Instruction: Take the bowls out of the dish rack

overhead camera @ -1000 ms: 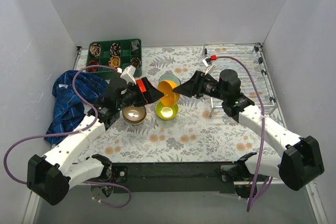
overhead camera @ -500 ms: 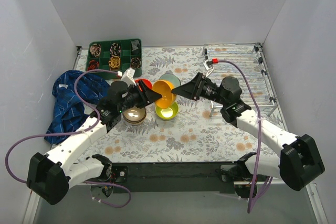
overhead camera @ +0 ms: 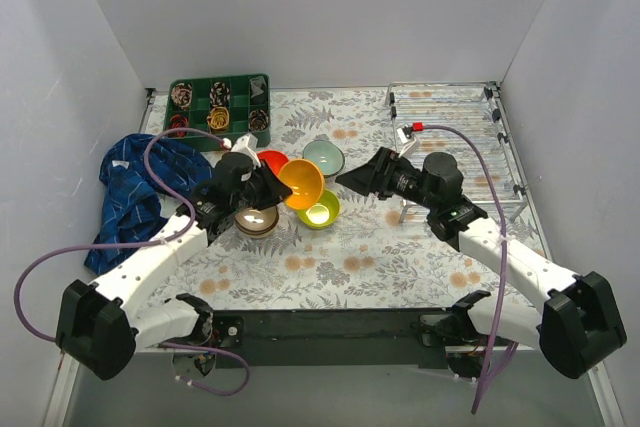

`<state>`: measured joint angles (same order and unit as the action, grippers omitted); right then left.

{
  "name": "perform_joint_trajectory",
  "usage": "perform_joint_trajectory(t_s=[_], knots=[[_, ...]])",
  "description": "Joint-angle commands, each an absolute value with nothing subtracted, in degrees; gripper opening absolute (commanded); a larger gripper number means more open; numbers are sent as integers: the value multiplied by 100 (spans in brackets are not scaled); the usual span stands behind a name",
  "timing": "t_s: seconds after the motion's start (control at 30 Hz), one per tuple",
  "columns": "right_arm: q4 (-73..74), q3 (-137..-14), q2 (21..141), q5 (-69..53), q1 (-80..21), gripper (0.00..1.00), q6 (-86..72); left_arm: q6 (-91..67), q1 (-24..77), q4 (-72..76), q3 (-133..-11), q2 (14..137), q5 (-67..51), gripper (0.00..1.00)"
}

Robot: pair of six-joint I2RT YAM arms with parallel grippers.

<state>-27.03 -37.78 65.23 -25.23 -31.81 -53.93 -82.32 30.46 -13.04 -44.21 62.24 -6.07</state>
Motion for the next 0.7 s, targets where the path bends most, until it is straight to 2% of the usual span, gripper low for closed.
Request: perform_joint_trajectory(t_s=[0.0, 0.17, 0.33, 0.57, 0.67], knots=[[-952, -4314, 6021, -1382, -3094, 92, -3676, -7463, 3032, -2232, -5027, 6512, 167, 0], [684, -4878, 5915, -230, -3067, 93, -2893, -7172, 3295, -2654, -5605, 7250, 210, 0], [1054, -4904, 5687, 456, -3067, 92, -2540, -7084, 3524, -3005, -6073, 7936, 448, 0], [1353, -4799, 5397, 756, -3067, 92, -2391, -7058, 3788, -3182, -6512, 8946, 615, 0], [1380, -4729, 5265, 826, -3076, 92, -2347, -7049, 3858, -3155, -6600, 9105, 668, 3]])
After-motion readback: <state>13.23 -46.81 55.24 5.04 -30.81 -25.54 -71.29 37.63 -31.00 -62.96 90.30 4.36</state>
